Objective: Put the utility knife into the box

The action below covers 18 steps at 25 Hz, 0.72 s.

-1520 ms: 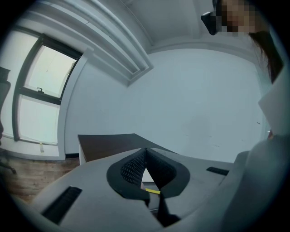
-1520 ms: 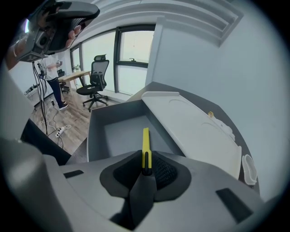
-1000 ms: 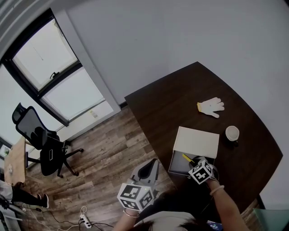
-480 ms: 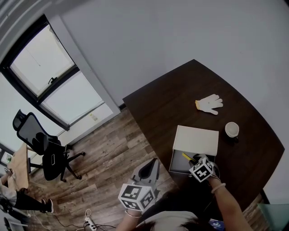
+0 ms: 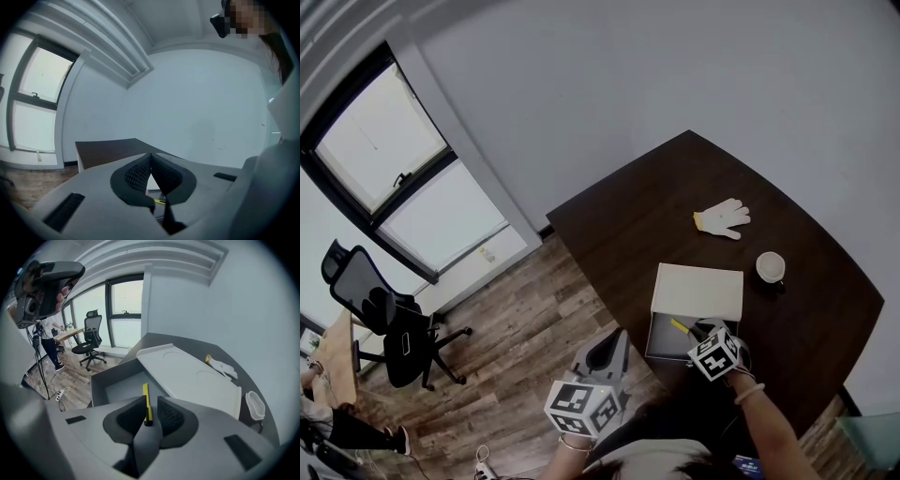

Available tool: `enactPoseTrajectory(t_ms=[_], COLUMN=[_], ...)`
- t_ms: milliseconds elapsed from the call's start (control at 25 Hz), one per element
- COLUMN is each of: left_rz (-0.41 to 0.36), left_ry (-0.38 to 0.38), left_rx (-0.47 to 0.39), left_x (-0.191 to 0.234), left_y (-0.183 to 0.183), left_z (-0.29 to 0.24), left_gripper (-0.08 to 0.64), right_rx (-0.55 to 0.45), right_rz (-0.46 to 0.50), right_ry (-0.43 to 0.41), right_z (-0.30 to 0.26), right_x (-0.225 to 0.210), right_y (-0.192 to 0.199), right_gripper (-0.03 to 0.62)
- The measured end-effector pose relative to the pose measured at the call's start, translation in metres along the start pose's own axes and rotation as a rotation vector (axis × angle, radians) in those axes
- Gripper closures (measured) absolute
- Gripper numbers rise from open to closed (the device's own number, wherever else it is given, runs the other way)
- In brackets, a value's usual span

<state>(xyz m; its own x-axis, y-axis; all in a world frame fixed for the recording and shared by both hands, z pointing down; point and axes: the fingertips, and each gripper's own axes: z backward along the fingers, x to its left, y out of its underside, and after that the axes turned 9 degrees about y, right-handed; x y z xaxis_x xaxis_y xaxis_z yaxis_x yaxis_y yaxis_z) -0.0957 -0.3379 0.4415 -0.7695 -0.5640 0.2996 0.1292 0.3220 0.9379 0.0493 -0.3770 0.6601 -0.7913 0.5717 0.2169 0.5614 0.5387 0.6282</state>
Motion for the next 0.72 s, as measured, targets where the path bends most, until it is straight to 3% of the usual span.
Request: enactPoseTrajectory(t_ms=[720], left_rz=[-0.026], left_ry=[0.071], left_rx=[-0.012], left_x=[-0.019], left_y=[-0.014], left_z=[0.006], left_gripper=[0.543], right_rx=[-0.157], right_rz=[-0.184], right_ry=[0.134], right_z=[0.067], right_x=[-0.008], right_y=[-0.031], right_gripper=[0.549])
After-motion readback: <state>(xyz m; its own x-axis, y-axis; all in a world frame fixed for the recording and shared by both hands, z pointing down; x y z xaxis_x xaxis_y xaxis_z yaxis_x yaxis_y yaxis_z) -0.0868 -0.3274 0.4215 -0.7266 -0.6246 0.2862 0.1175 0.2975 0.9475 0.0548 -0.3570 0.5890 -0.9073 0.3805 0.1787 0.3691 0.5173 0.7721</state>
